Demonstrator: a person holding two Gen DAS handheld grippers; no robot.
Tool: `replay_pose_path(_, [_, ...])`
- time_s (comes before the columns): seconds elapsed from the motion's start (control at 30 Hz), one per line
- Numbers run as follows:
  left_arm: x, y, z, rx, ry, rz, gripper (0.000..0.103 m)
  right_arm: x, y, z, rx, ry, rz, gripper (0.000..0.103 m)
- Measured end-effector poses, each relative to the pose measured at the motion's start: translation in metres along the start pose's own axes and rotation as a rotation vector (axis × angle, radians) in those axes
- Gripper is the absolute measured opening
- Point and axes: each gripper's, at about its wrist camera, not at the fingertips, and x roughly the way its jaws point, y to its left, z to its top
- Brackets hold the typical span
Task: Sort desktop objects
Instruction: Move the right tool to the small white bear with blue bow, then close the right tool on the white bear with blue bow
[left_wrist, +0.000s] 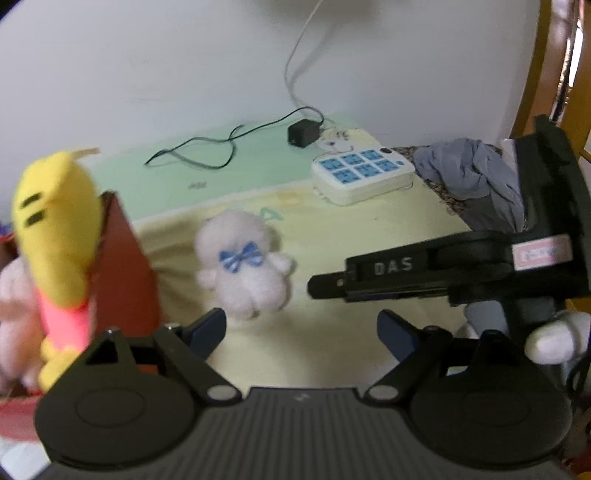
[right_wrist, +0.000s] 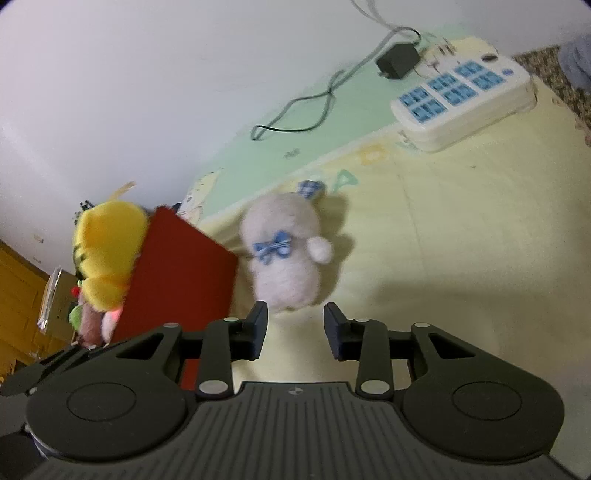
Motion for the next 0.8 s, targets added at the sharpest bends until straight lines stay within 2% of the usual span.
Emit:
replay_pose_path(0.1, [0.023,0.003,0.000,0.003,-0.024,0.046,0.090,0.016,-0.016,0.009,0.049,0.015,0.018,0.040])
replay_pose_path(0.2, [0.053,0.017,0.001,-0.038,0.000,0.073,0.088,0.029,-0.027,0.018,0.067,0.035,0.043,0.040])
replay_pose_path(0.43, [0.096,0.051,0.007,-0.165,0.046,0.055,0.088,0.060,-0.043,0.037,0.134,0.068,0.127,0.041])
replay_pose_path(0.53, [0.109,0.061,0.011,-0.211,0.062,0.034,0.085,0.076,-0.046,0.043,0.155,0.075,0.138,0.041])
replay_pose_path(0.6, [0.113,0.062,0.014,-0.209,0.057,0.051,0.082,0.084,-0.047,0.046,0.177,0.074,0.155,0.041])
replay_pose_path(0.73, [0.119,0.061,0.020,-0.201,0.077,0.004,0.073,0.099,-0.047,0.051,0.226,0.088,0.207,0.039])
replay_pose_path(0.77, [0.121,0.060,0.020,-0.197,0.079,0.011,0.073,0.103,-0.047,0.052,0.231,0.098,0.222,0.034])
replay_pose_path(0.8, [0.121,0.059,0.020,-0.189,0.078,0.012,0.073,0.105,-0.045,0.051,0.232,0.101,0.231,0.033])
